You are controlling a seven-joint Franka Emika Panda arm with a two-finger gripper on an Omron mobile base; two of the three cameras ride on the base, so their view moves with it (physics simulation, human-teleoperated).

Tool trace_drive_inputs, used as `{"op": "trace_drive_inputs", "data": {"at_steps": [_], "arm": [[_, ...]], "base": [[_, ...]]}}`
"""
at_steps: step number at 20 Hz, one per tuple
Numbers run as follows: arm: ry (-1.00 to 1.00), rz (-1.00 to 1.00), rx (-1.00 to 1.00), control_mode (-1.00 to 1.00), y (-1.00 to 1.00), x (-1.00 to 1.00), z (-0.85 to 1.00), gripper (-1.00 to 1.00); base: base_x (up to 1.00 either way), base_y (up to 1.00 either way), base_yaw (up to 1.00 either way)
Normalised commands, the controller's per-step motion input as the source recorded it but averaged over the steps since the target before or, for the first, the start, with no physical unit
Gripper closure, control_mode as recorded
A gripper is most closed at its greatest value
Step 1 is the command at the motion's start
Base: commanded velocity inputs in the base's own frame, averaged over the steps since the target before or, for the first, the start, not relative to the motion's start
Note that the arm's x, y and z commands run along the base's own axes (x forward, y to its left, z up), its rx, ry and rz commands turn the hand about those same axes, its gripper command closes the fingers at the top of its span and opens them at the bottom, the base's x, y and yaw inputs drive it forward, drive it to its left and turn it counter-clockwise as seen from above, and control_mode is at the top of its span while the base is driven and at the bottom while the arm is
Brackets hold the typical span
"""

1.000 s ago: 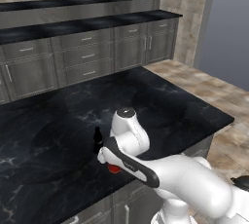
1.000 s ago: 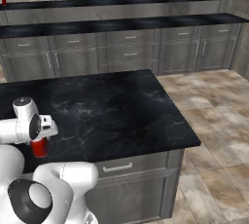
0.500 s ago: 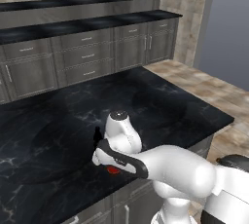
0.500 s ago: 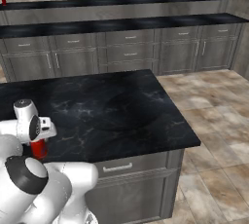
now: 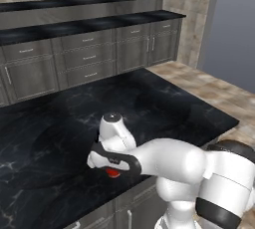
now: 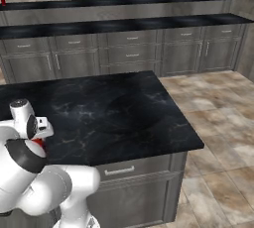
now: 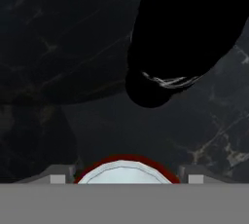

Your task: Move the drinks to the dining counter.

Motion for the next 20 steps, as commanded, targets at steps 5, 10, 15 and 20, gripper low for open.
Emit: {"op": "trace_drive_inputs", "data": {"at_steps": [5,10,15,20], "arm": [[0.0,0.0,0.24,-1.0,-0.77,-0.85,0.37,1.0],[0.0,-0.04,0.39,-1.0,-1.0,-1.0,0.99,1.0],[0.02,-0.08,0.27,-1.0,-0.73,-0.58,1.0,1.0],[0.01,-0.1,0.07,-1.0,-0.33,-0.22,1.0,1.0]], "base": [[0.0,0.0,0.0],[0.0,0.0,0.0],[0.0,0.0,0.0],[0.0,0.0,0.0]]}}
